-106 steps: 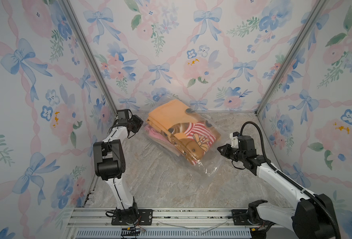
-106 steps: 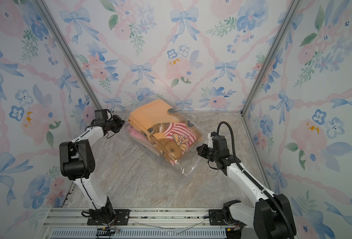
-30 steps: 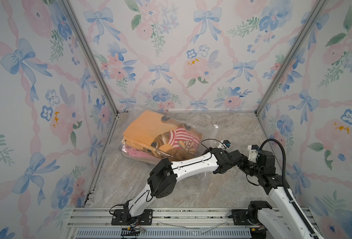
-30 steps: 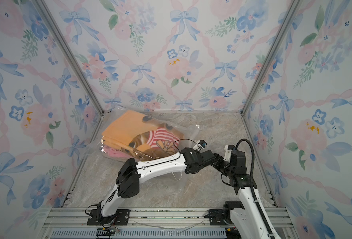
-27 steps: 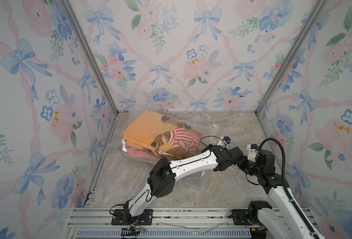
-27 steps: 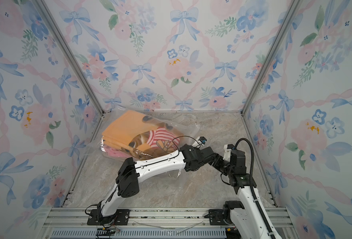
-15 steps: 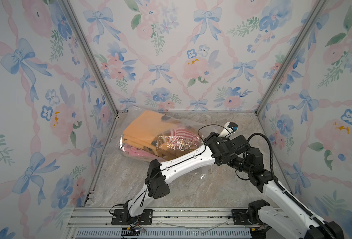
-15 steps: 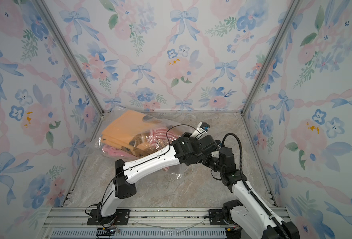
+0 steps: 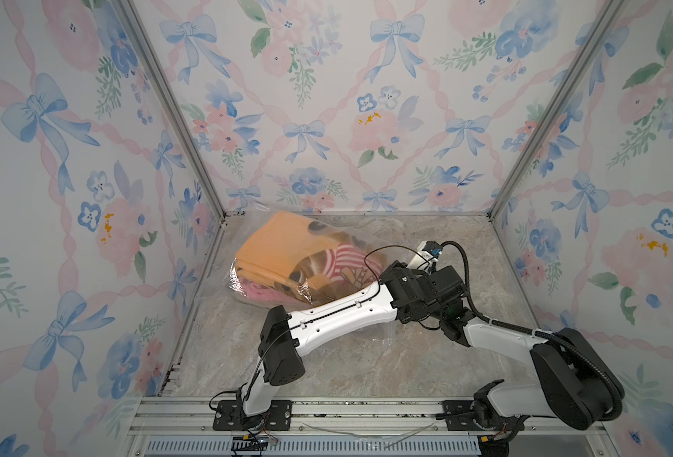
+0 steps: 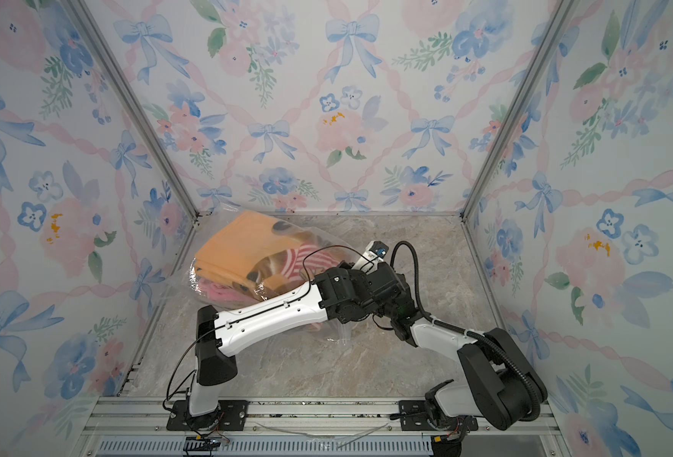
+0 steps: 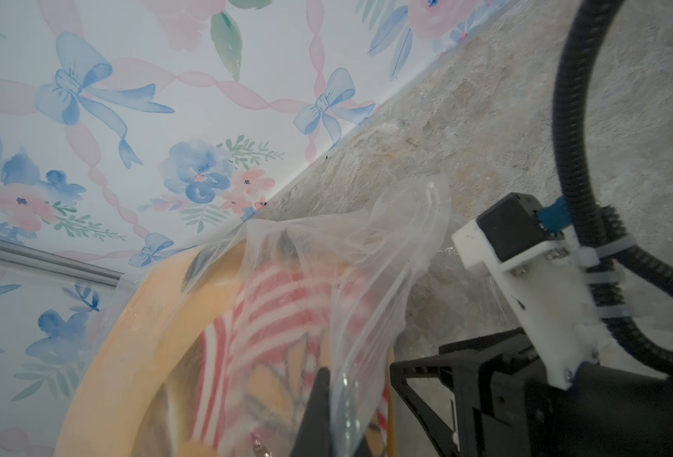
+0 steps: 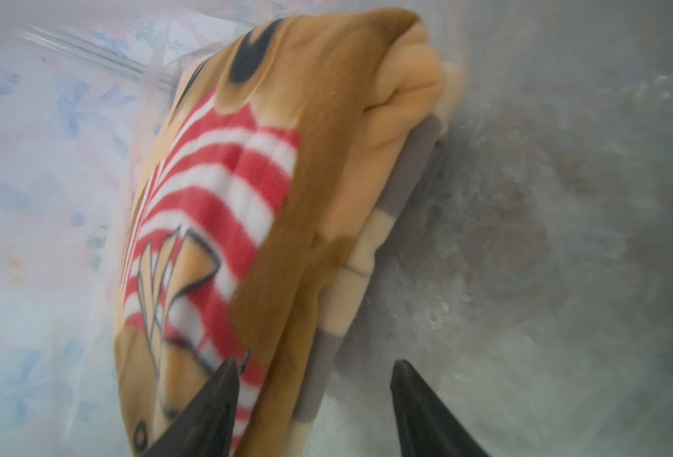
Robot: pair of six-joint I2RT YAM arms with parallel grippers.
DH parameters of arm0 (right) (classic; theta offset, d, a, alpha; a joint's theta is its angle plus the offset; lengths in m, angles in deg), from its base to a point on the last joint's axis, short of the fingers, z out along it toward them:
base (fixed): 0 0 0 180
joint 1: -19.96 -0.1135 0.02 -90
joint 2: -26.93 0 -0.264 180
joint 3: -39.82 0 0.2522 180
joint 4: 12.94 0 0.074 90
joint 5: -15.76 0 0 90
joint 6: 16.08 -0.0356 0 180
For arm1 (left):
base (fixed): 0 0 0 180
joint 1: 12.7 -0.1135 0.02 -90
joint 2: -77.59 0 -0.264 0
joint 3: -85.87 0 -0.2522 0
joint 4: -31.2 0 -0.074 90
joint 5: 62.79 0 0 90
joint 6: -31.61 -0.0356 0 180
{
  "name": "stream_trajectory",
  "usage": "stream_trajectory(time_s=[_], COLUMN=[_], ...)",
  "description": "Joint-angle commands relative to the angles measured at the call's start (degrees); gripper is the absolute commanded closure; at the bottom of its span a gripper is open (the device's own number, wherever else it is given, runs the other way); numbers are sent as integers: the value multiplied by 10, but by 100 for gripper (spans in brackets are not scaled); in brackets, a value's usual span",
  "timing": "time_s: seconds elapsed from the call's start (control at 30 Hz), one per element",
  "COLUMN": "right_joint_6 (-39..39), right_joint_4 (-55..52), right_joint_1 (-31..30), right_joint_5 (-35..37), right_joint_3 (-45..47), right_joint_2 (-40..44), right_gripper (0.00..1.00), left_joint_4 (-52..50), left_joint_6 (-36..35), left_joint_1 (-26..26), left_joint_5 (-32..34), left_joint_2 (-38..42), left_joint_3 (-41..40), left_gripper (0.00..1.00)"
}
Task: Take the blanket out of the vacuum bag
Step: Take out the blanket from the vacuum bag.
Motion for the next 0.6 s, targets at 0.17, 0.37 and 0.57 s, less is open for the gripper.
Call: stream_trajectory(time_s=[0.17, 0.37, 0.57], right_joint_6=[-26, -38, -51], right_joint_4=[104, 125, 151], right_joint_1=[-20, -21, -22], right_joint_5=[7, -3, -16], right_joint_3=[-49, -62, -77], right_joint_2=[-73, -120, -162], right_gripper=[38, 37, 33], left_joint_4=[59, 64, 64], left_joint_6=[43, 38, 36], left_joint_1=[-8, -22, -27], left_joint_5=[-13, -19, -16], left_joint_2=[71, 72, 70], left_joint_3=[-95, -91, -87], left_gripper=[100, 100, 100])
